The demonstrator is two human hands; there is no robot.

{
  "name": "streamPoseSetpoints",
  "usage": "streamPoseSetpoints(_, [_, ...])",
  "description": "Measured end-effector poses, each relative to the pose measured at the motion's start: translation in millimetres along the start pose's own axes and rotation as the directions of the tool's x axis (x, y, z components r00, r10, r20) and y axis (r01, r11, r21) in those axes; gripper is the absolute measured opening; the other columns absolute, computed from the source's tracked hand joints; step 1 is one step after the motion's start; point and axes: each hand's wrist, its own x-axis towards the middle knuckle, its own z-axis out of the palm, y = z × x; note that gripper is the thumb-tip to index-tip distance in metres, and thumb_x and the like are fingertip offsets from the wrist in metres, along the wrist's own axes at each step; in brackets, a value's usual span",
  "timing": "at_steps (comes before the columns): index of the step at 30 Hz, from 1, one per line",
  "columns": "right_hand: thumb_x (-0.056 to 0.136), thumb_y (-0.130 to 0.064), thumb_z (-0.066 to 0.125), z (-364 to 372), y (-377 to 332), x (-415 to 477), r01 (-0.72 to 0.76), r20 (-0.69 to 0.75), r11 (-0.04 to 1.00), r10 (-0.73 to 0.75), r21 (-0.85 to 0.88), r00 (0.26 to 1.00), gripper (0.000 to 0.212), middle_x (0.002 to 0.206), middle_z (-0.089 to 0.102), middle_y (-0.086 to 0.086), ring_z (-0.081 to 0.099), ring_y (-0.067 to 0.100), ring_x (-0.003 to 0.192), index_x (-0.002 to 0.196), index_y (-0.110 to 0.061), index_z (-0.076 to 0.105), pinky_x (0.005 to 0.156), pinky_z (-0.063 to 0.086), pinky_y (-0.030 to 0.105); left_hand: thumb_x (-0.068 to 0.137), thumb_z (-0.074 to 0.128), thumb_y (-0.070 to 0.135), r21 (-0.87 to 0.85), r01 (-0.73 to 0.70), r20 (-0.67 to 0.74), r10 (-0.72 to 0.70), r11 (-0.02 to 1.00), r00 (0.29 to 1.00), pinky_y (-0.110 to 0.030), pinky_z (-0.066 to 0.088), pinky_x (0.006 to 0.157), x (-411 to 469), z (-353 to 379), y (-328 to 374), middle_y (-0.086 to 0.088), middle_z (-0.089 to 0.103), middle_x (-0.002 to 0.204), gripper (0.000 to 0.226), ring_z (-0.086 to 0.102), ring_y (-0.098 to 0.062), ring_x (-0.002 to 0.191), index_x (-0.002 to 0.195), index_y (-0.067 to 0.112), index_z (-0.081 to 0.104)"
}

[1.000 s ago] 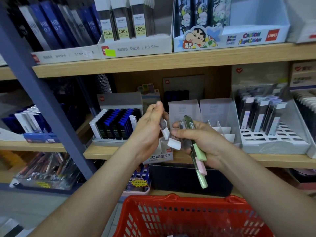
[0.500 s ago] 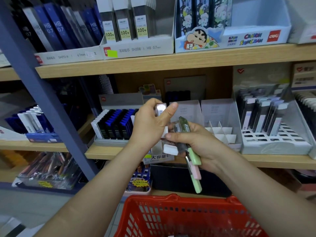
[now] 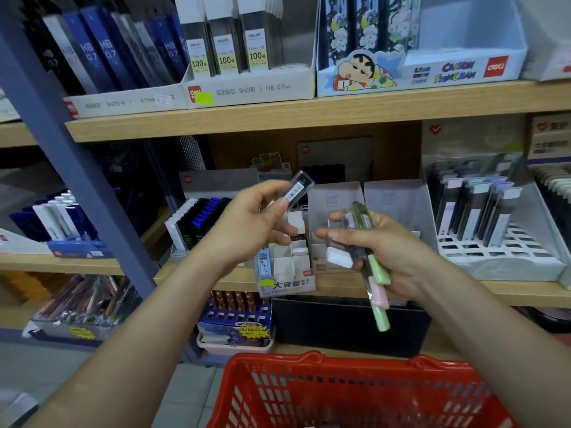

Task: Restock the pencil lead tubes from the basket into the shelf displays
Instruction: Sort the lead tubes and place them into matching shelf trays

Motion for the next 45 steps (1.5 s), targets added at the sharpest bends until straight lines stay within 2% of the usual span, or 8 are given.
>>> streamPoseSetpoints(4, [0.069, -0.005, 0.074, -16.2, -0.9, -0.6, -0.052, 0.015, 0.998, 0.052, -0.028, 0.999, 0.045, 0.102, 0.074, 0.019, 0.057, 0.036, 0.107, 0.112, -0.007, 0.062, 0.069, 0.044, 0.029, 0.086, 0.069, 0.017, 0.147, -0.004, -0.004, 0.004, 0.989, 1.000, -0.018, 0.051, 0.057, -2.3, -13.9, 0.0, -0.004, 0.072, 0.077, 0.016, 0.059, -0.006, 0.060, 0.093, 0.030, 0.073])
streamPoseSetpoints(10, [0.073, 0.003, 0.065, -6.9, 3.0, -5.8, -0.114, 0.172, 0.992, 0.104, 0.047, 0.980, 0.035, 0.099, 0.072, 0.025, 0.072, 0.017, 0.064, 0.107, -0.003, 0.060, 0.037, 0.045, 0.018, 0.089, 0.066, 0.018, 0.315, 0.037, 0.091, -0.070, 0.948, 0.993, -0.014, 0.040, 0.048, -2.4, -11.7, -7.3, 0.008, 0.062, 0.059, 0.016, 0.049, -0.001, 0.049, 0.099, 0.028, 0.075])
streamPoseSetpoints(16, [0.074, 0.009, 0.064, -2.0, 12.2, -0.9, -0.068, 0.221, 0.998, 0.065, 0.006, 0.973, 0.034, 0.104, 0.072, 0.024, 0.074, 0.021, 0.092, 0.105, -0.005, 0.064, 0.064, 0.057, 0.021, 0.079, 0.073, 0.017, 0.098, 0.187, 0.177, -0.202, 0.977, 0.963, -0.015, 0.049, 0.085, -5.8, -9.8, -13.8, 0.010, 0.072, 0.101, 0.018, 0.062, 0.001, 0.101, 0.096, 0.023, 0.077])
streamPoseSetpoints(21, [0.072, 0.007, 0.068, -6.7, 6.4, 1.2, 0.018, 0.193, 0.987, 0.013, -0.159, 0.981, 0.035, 0.098, 0.075, 0.013, 0.073, 0.019, 0.093, 0.103, -0.009, 0.065, 0.071, 0.057, 0.021, 0.086, 0.068, 0.006, 0.042, 0.098, -0.071, -0.094, 0.994, 0.993, -0.014, 0.050, 0.066, -8.4, -9.7, -18.3, 0.002, 0.071, 0.088, 0.022, 0.065, -0.009, 0.075, 0.093, 0.026, 0.073])
streamPoseSetpoints(28, [0.066, -0.001, 0.074, -17.9, 3.3, -0.1, -0.005, 0.086, 0.974, 0.025, -0.226, 0.996, 0.044, 0.102, 0.075, 0.017, 0.070, 0.027, 0.103, 0.108, -0.008, 0.062, 0.111, 0.033, 0.060, 0.073, 0.082, 0.015, 0.446, -0.029, -0.037, 0.051, 0.895, 0.998, -0.014, 0.050, 0.063, -5.5, -16.2, -8.0, 0.013, 0.070, 0.077, 0.018, 0.065, -0.001, 0.070, 0.082, 0.029, 0.074])
streamPoseSetpoints(37, [0.058, -0.010, 0.080, -10.0, 13.4, 5.1, 0.015, 0.097, 0.953, 0.015, -0.302, 0.995, 0.049, 0.103, 0.073, 0.023, 0.058, 0.051, 0.113, 0.105, -0.009, 0.063, 0.105, 0.040, 0.063, 0.084, 0.073, 0.020, 0.655, -0.127, -0.092, 0.246, 0.744, 0.965, -0.024, 0.053, 0.080, 2.3, 5.9, -26.2, 0.007, 0.071, 0.096, 0.019, 0.063, -0.006, 0.083, 0.102, 0.021, 0.073])
streamPoseSetpoints(41, [0.059, -0.013, 0.082, -10.7, 15.8, 7.6, -0.036, 0.086, 0.959, 0.063, -0.283, 0.994, 0.049, 0.107, 0.070, 0.028, 0.053, 0.057, 0.100, 0.104, -0.013, 0.063, 0.063, 0.046, 0.035, 0.085, 0.072, 0.017, 0.663, -0.112, -0.088, 0.225, 0.740, 0.970, -0.027, 0.052, 0.085, 13.3, 6.3, -35.2, 0.002, 0.069, 0.104, 0.024, 0.062, -0.011, 0.090, 0.108, 0.022, 0.073])
streamPoseSetpoints(45, [0.059, -0.014, 0.082, -10.8, 15.5, 6.4, -0.050, 0.089, 0.962, 0.077, -0.269, 0.993, 0.048, 0.116, 0.062, 0.035, 0.053, 0.048, 0.093, 0.103, -0.014, 0.063, 0.057, 0.043, 0.029, 0.088, 0.067, 0.012, 0.690, -0.114, -0.030, 0.186, 0.715, 0.982, -0.020, 0.041, 0.088, 20.0, 11.3, -41.1, -0.001, 0.064, 0.109, 0.032, 0.059, -0.017, 0.102, 0.119, 0.020, 0.069])
